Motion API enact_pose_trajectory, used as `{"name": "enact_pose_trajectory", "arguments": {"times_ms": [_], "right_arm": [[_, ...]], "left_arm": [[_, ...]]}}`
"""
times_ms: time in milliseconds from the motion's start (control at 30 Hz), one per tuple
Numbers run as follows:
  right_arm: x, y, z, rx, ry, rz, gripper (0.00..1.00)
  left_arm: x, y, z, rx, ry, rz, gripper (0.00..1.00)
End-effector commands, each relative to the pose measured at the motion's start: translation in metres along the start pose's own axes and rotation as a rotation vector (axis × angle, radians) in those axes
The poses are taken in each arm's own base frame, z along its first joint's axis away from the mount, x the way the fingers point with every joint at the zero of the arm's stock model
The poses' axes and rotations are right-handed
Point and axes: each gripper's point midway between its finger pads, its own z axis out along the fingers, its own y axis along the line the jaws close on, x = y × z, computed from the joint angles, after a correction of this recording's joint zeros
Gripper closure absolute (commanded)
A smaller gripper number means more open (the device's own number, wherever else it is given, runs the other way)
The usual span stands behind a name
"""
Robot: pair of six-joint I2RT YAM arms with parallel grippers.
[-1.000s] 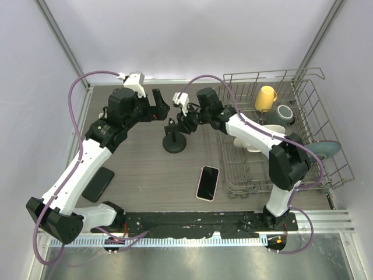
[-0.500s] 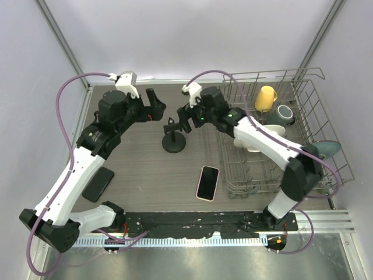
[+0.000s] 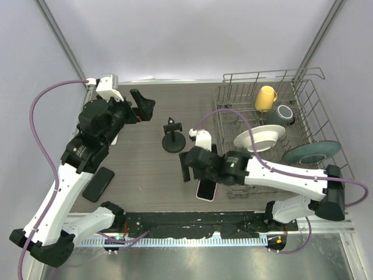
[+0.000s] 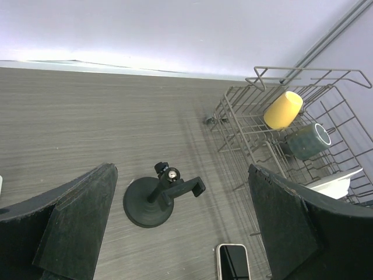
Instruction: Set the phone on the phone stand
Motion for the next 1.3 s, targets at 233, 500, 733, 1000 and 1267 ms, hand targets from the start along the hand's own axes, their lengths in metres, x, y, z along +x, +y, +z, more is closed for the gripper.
{"name": "enact_pose_trajectory", "arguments": {"times_ms": [233, 500, 733, 1000, 1267], "right_arm": [[0.06, -0.049, 0.049, 0.495, -0.075, 0.099, 0.86], [0.102, -0.093, 0.065, 0.794, 0.089, -0.23, 1.0], [0.118, -0.111, 0.061, 0.827, 0.106, -0.224, 1.0], [0.129, -0.123, 0.068, 0.832, 0.128, -0.214, 1.0], [0.129, -0.107, 0.089, 0.684, 0.151, -0.228, 1.0]], "left_arm": [[-0.008, 0.002, 0.005, -0.014, -0.045, 0.012, 0.0], [-0.002, 0.002, 0.01, -0.013, -0.025, 0.015, 0.0], [0.0, 0.002, 0.012, -0.012, -0.02, 0.014, 0.0], [0.002, 0.002, 0.014, -0.011, -0.013, 0.012, 0.0], [0.004, 0.001, 0.016, -0.011, -0.005, 0.015, 0.0]]}}
